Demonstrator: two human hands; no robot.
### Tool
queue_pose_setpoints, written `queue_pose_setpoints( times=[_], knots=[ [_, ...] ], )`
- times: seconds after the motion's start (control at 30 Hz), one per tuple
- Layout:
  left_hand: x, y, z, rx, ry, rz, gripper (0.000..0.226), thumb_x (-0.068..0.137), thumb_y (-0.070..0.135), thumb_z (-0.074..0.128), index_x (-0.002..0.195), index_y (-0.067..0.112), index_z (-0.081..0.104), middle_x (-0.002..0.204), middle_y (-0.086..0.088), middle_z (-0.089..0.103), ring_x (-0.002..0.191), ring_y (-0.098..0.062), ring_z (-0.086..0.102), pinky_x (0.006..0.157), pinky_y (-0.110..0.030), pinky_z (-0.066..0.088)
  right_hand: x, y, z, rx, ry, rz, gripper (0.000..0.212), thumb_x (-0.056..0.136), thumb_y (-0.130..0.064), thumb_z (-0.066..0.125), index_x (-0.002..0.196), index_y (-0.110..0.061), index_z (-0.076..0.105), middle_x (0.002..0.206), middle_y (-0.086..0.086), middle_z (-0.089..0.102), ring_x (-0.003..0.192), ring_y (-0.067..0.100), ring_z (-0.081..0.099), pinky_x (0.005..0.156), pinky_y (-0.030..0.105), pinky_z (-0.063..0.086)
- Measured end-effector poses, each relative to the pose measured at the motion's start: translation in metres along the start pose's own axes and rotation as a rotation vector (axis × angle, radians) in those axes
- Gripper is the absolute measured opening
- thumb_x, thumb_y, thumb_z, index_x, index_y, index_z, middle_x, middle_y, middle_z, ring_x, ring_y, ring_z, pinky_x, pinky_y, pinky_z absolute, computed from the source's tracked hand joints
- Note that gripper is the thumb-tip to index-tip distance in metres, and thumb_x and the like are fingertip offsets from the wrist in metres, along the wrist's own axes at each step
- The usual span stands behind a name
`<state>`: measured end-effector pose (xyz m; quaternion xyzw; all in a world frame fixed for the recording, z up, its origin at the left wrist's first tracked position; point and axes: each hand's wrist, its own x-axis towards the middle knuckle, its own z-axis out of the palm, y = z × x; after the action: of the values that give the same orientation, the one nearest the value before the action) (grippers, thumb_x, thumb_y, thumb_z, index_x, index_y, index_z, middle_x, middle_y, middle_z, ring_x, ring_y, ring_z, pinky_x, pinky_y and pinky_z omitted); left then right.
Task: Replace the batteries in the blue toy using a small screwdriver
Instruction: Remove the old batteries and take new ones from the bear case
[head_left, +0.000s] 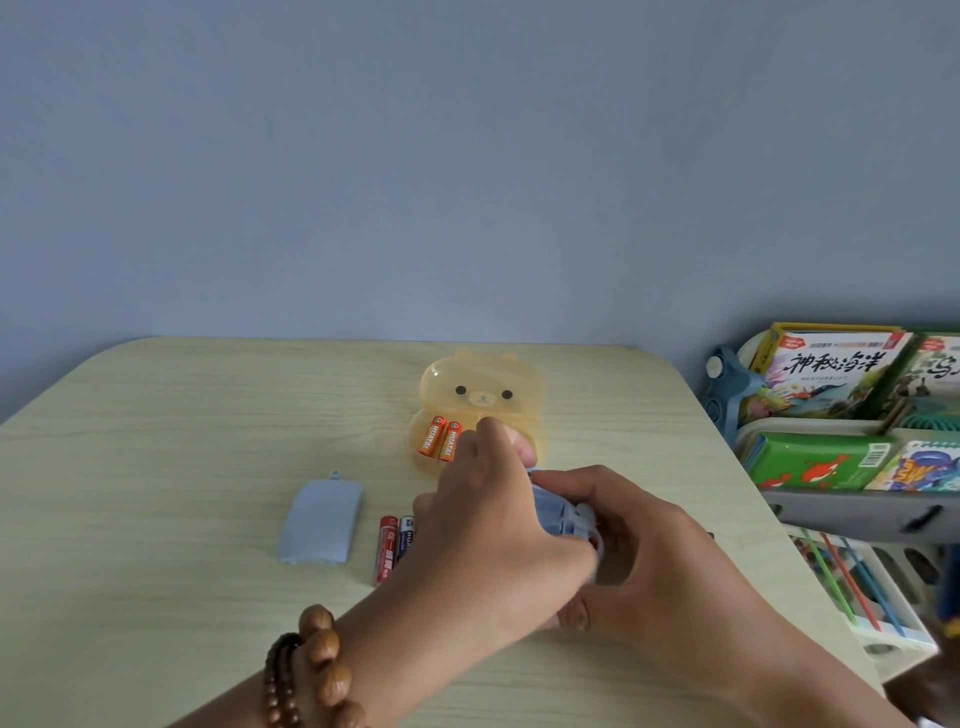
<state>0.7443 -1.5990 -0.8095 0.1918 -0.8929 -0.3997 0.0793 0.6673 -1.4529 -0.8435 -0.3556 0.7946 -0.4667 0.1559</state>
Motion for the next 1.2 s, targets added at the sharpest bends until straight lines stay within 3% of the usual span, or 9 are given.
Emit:
queue_pose_setpoints(
  times=[0.07, 0.17, 0.3, 0.47, 0.6, 0.73, 0.83, 1.07, 1.2],
  knots=[
    [0.0, -0.002, 0.001, 0.01, 0.01, 0.031, 0.05, 0.072, 0.03, 0.066, 0.106, 0.04, 0.03, 0.107, 0.02, 0.04, 0.103, -0.016, 0.052, 0.078, -0.03, 0.048, 0.0, 0.0, 0.001, -0.016, 0.008, 0.008, 0.08, 0.053, -0.028, 0.099, 0.122, -0.046, 0.063, 0.111, -0.01, 0.075, 0.096, 0.009, 0.074, 0.092, 0.042, 0.059],
    [0.002, -0.003, -0.002, 0.013, -0.042, 0.011, 0.052, 0.068, 0.033, 0.067, 0.105, 0.04, 0.031, 0.107, 0.022, 0.04, 0.101, -0.019, 0.055, 0.06, -0.018, 0.048, -0.001, 0.001, 0.001, -0.02, 0.003, 0.014, 0.08, 0.052, -0.027, 0.098, 0.121, -0.046, 0.062, 0.108, -0.01, 0.076, 0.094, 0.011, 0.074, 0.09, 0.04, 0.06],
    [0.005, -0.001, -0.005, -0.008, -0.124, -0.056, 0.06, 0.055, 0.036, 0.064, 0.107, 0.04, 0.033, 0.106, 0.015, 0.049, 0.102, -0.021, 0.058, 0.077, -0.036, 0.059, -0.002, -0.002, -0.001, -0.009, -0.015, 0.029, 0.079, 0.054, -0.017, 0.099, 0.12, -0.042, 0.064, 0.102, -0.011, 0.078, 0.088, 0.004, 0.074, 0.081, 0.024, 0.058],
    [0.007, 0.002, 0.0, -0.022, -0.07, -0.057, 0.058, 0.06, 0.032, 0.068, 0.106, 0.038, 0.032, 0.102, 0.013, 0.048, 0.1, -0.023, 0.058, 0.07, -0.036, 0.06, -0.001, -0.004, 0.001, 0.006, -0.002, 0.041, 0.08, 0.054, -0.023, 0.099, 0.123, -0.043, 0.063, 0.108, -0.007, 0.077, 0.093, 0.013, 0.075, 0.09, 0.044, 0.06],
    [0.006, -0.002, 0.001, -0.116, -0.088, -0.056, 0.056, 0.062, 0.028, 0.067, 0.104, 0.038, 0.03, 0.104, 0.008, 0.047, 0.099, -0.031, 0.058, 0.038, -0.016, 0.047, -0.002, -0.004, 0.001, 0.005, -0.002, 0.042, 0.081, 0.055, -0.024, 0.1, 0.123, -0.044, 0.062, 0.11, -0.008, 0.076, 0.095, 0.012, 0.075, 0.092, 0.044, 0.059],
    [0.007, -0.009, -0.006, -0.117, -0.084, 0.023, 0.049, 0.074, 0.026, 0.068, 0.104, 0.038, 0.032, 0.102, 0.015, 0.051, 0.091, -0.012, 0.061, 0.057, -0.022, 0.053, -0.003, -0.006, 0.0, -0.01, 0.008, 0.047, 0.08, 0.053, -0.025, 0.1, 0.121, -0.045, 0.063, 0.106, -0.017, 0.076, 0.092, 0.003, 0.072, 0.09, 0.027, 0.058],
    [0.007, -0.008, -0.009, -0.104, -0.123, -0.01, 0.05, 0.072, 0.029, 0.071, 0.104, 0.039, 0.035, 0.098, 0.012, 0.056, 0.084, -0.009, 0.063, 0.056, -0.025, 0.052, -0.004, -0.009, 0.0, -0.004, -0.008, 0.048, 0.081, 0.053, -0.024, 0.1, 0.122, -0.045, 0.063, 0.107, -0.019, 0.075, 0.093, -0.001, 0.072, 0.087, 0.02, 0.057],
    [0.008, -0.001, -0.003, -0.031, -0.096, -0.059, 0.053, 0.063, 0.032, 0.067, 0.102, 0.038, 0.032, 0.099, 0.01, 0.053, 0.096, -0.019, 0.058, 0.057, -0.026, 0.052, -0.003, -0.009, 0.0, 0.019, 0.001, 0.045, 0.082, 0.053, -0.023, 0.1, 0.124, -0.042, 0.063, 0.108, -0.011, 0.077, 0.094, 0.007, 0.074, 0.091, 0.035, 0.059],
    [0.007, 0.0, -0.002, -0.105, -0.074, -0.038, 0.048, 0.069, 0.027, 0.069, 0.099, 0.034, 0.032, 0.099, 0.004, 0.053, 0.091, -0.018, 0.058, 0.037, -0.014, 0.042, -0.002, -0.008, 0.001, 0.011, 0.006, 0.045, 0.082, 0.053, -0.024, 0.1, 0.124, -0.042, 0.063, 0.108, -0.011, 0.076, 0.094, 0.007, 0.073, 0.092, 0.033, 0.059]
  ],
)
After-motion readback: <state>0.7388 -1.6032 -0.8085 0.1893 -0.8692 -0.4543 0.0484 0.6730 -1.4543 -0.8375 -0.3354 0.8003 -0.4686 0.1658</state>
